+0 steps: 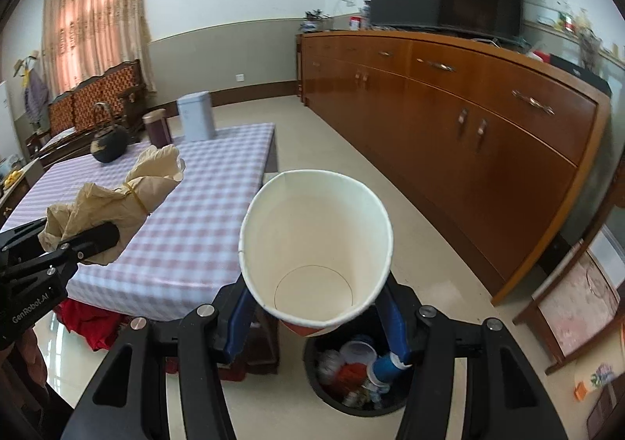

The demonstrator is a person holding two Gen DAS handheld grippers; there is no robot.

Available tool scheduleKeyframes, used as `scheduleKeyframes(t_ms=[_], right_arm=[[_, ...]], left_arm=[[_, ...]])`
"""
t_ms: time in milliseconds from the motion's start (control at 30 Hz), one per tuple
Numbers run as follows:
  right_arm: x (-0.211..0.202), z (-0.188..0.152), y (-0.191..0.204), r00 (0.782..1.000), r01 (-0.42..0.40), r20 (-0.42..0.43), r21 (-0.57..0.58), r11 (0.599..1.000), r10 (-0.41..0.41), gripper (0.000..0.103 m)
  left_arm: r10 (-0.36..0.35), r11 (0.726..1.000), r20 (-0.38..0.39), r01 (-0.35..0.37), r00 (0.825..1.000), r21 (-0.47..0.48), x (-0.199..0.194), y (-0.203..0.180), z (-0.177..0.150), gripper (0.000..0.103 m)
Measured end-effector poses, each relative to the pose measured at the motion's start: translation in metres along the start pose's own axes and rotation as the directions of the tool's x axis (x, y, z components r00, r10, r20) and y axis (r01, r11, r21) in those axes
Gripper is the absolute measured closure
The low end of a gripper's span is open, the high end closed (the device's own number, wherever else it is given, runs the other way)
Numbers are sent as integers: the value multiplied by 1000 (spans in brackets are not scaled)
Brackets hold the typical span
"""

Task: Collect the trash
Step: 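Carry the red cup and beige cloth over the black bucket, then open both tools to drop the cup and cloth into the bucket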

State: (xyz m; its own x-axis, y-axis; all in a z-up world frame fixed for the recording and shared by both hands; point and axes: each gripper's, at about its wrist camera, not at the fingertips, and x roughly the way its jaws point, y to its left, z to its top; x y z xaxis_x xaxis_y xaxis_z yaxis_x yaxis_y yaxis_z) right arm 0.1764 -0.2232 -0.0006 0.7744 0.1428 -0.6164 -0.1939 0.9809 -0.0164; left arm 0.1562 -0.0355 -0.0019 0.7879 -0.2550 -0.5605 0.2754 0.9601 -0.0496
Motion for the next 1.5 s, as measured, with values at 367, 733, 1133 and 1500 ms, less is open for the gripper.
scheduleKeyframes(t_ms=[367, 733, 1133, 1500], right_arm=[[12, -39, -59, 997, 56, -59, 48, 997, -53, 44], [56, -89, -101, 982, 73, -179, 63, 995, -61, 44], [126, -139, -121, 948, -6, -317, 35, 999, 17, 44], [159, -180, -140, 918, 72, -390, -4, 997, -68, 0]], left_arm=[[-123, 990, -72, 128, 990, 61, 43, -58, -15, 81], [-216, 970, -211, 234, 953, 62, 101, -100, -47, 81], [-298, 952, -347, 303, 889, -39, 161, -116, -81, 81], [-180, 983, -348, 180, 920, -33, 173, -109, -106, 13]])
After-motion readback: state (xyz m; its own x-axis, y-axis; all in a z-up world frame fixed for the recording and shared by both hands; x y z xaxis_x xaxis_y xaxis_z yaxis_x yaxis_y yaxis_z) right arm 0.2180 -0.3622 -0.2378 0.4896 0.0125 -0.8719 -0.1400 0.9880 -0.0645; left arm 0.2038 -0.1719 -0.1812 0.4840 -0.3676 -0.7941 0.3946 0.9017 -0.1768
